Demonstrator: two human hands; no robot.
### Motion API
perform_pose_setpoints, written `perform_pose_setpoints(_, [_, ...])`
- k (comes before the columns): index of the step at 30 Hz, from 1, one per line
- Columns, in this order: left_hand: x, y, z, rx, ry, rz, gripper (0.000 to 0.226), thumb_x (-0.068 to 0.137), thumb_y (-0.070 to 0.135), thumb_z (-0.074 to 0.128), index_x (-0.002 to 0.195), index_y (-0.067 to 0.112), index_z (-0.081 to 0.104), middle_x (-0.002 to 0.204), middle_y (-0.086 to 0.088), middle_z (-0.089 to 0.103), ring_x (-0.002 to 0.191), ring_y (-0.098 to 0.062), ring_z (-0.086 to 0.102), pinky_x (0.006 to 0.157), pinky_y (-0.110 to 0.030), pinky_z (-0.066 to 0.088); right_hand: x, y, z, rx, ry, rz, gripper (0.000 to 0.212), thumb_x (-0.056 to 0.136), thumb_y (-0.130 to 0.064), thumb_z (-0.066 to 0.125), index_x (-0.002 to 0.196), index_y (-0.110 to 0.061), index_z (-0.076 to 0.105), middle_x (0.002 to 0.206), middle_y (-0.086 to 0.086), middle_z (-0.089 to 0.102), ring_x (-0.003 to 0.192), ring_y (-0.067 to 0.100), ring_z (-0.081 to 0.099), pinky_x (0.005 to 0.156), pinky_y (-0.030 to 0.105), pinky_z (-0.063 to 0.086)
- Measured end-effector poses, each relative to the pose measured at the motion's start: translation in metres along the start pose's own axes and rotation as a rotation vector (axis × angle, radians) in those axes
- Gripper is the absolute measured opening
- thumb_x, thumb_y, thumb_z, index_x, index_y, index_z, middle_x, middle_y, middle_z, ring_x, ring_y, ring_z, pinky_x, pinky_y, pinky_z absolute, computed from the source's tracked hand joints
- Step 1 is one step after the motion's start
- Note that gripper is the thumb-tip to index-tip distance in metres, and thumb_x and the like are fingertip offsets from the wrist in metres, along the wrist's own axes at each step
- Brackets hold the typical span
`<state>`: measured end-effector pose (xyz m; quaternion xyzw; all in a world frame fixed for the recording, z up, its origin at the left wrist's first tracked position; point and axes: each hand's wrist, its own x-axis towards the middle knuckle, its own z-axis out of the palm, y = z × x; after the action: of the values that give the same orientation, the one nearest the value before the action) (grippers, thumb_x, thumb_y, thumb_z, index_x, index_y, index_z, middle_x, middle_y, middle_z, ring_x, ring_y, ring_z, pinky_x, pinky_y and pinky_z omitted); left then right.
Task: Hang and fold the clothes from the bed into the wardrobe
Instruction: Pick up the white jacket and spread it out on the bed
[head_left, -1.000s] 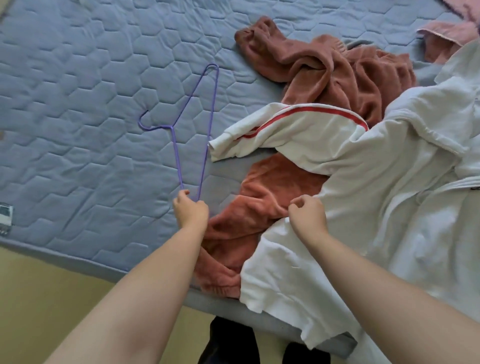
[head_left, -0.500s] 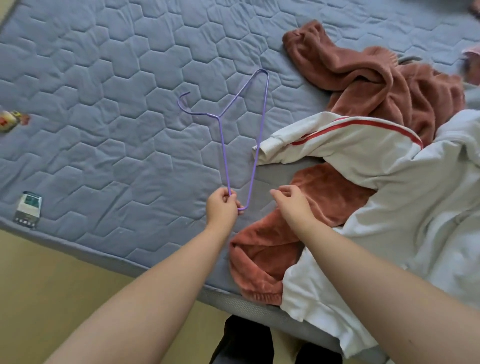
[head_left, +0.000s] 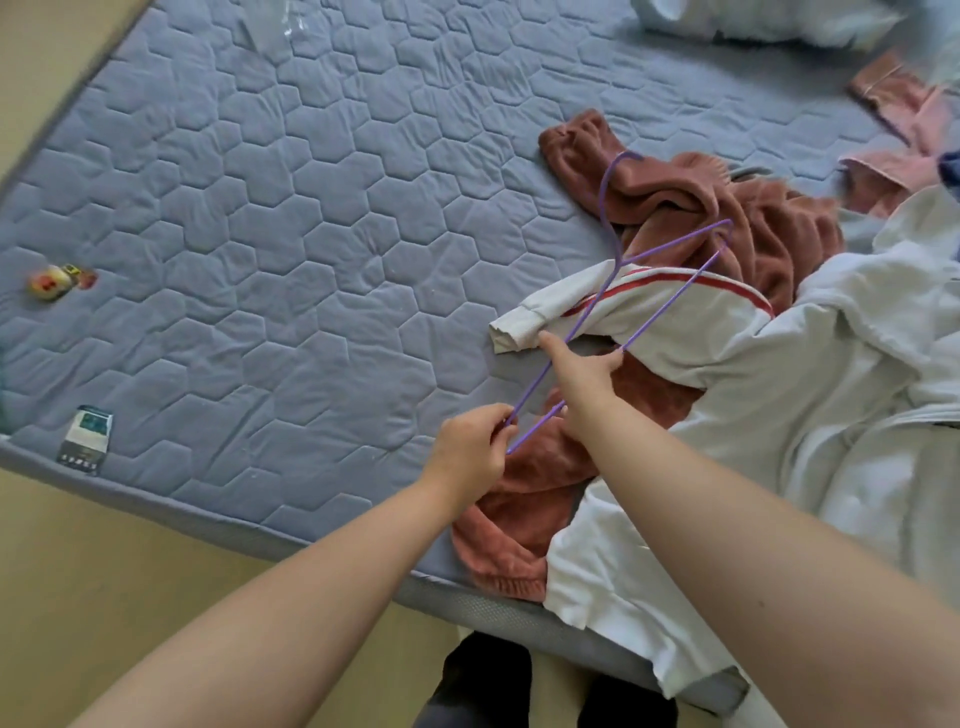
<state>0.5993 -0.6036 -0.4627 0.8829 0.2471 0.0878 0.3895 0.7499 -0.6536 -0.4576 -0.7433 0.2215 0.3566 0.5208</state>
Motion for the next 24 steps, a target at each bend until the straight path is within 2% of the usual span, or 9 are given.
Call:
perform_pose_setpoints(4, [0.008,0.029,0.030,-0.023,-0.072,0.044,0.009,0.082,0.008,0.062,0.089,0.006,0.068,0.081,-0.009,0.068,0.076,-0.029,0.062,0.068,-0.031,0.042,0.006,-0.009,-0.050,0.094,0.126,0.021,0.092,0.068,-0.041,0.072,0.139,-0.006,0.025,0.133,0.015,0.047,0.116,0.033,0.052,0.100,0.047,0.044])
perform_pose_setpoints(6, [0.013,0.046,0.052,-0.031,-0.108,0.052,0.004,0.082,0.007,0.067,0.082,0.003,0.067,0.076,-0.011,0.065,0.072,-0.030,0.060,0.066,-0.030,0.041,0.013,-0.012,-0.085,0.125,0.164,-0.001,0.085,0.063,-0.036,0.071,0.131,-0.001,0.035,0.118,0.014,0.052,0.102,0.031,0.056,0.092,0.040,0.047])
perform_pose_setpoints(8, [0.018,0.068,0.080,-0.041,-0.171,0.029,0.015,0.083,0.011,0.069,0.074,0.000,0.065,0.071,-0.010,0.059,0.069,-0.029,0.057,0.065,-0.033,0.039,0.022,-0.014,-0.126,0.144,0.208,-0.017,0.072,0.063,-0.028,0.069,0.122,0.001,0.042,0.103,0.013,0.048,0.086,0.025,0.050,0.084,0.037,0.048])
perform_pose_setpoints(11, [0.023,0.106,0.126,-0.039,-0.323,0.002,0.023,0.086,0.023,0.069,0.074,0.004,0.065,0.073,-0.005,0.058,0.071,-0.024,0.055,0.067,-0.036,0.040,0.038,-0.013,-0.190,0.166,0.319,-0.007,0.058,0.067,-0.015,0.063,0.118,-0.002,0.037,0.102,0.013,0.049,0.084,0.023,0.049,0.086,0.040,0.049])
perform_pose_setpoints(16, [0.025,0.176,0.206,-0.039,-0.505,-0.002,0.029,0.084,0.041,0.068,0.074,0.014,0.066,0.069,0.005,0.055,0.069,-0.014,0.051,0.060,-0.027,0.032,0.069,-0.012,-0.301,0.237,0.504,0.064,0.042,0.079,-0.005,0.048,0.118,-0.008,0.032,0.110,0.012,0.044,0.091,0.023,0.046,0.091,0.043,0.046])
perform_pose_setpoints(19, [0.025,0.209,0.255,-0.008,-0.618,0.057,0.038,0.092,0.045,0.056,0.076,0.011,0.063,0.074,-0.002,0.057,0.074,-0.021,0.054,0.061,-0.032,0.034,0.090,-0.008,-0.364,0.256,0.564,0.092,0.049,0.087,-0.007,0.044,0.133,-0.002,0.031,0.107,0.013,0.042,0.092,0.023,0.045,0.077,0.036,0.044])
perform_pose_setpoints(21, [0.031,0.225,0.286,-0.012,-0.602,0.061,0.037,0.099,0.035,0.047,0.083,0.006,0.063,0.085,-0.012,0.061,0.085,-0.031,0.056,0.069,-0.037,0.039,0.106,0.001,-0.400,0.185,0.575,0.066,0.049,0.089,-0.008,0.045,0.135,0.003,0.033,0.111,0.018,0.047,0.098,0.028,0.051,0.074,0.033,0.039])
perform_pose_setpoints(23, [0.046,0.235,0.313,-0.011,-0.453,0.016,0.024,0.097,0.021,0.048,0.095,0.004,0.064,0.099,-0.015,0.060,0.095,-0.033,0.055,0.077,-0.038,0.040,0.115,0.012,-0.426,0.052,0.571,-0.002,0.050,0.087,-0.006,0.048,0.134,0.005,0.039,0.117,0.019,0.053,0.105,0.030,0.055,0.080,0.032,0.040])
perform_pose_setpoints(24, [0.056,0.240,0.328,0.023,-0.376,0.006,0.020,0.093,0.014,0.050,0.104,0.005,0.064,0.107,-0.015,0.059,0.102,-0.032,0.053,0.082,-0.038,0.040,0.119,0.019,-0.438,-0.013,0.570,-0.022,0.050,0.084,-0.005,0.050,0.133,0.004,0.042,0.114,0.018,0.054,0.103,0.030,0.055,0.080,0.032,0.041])
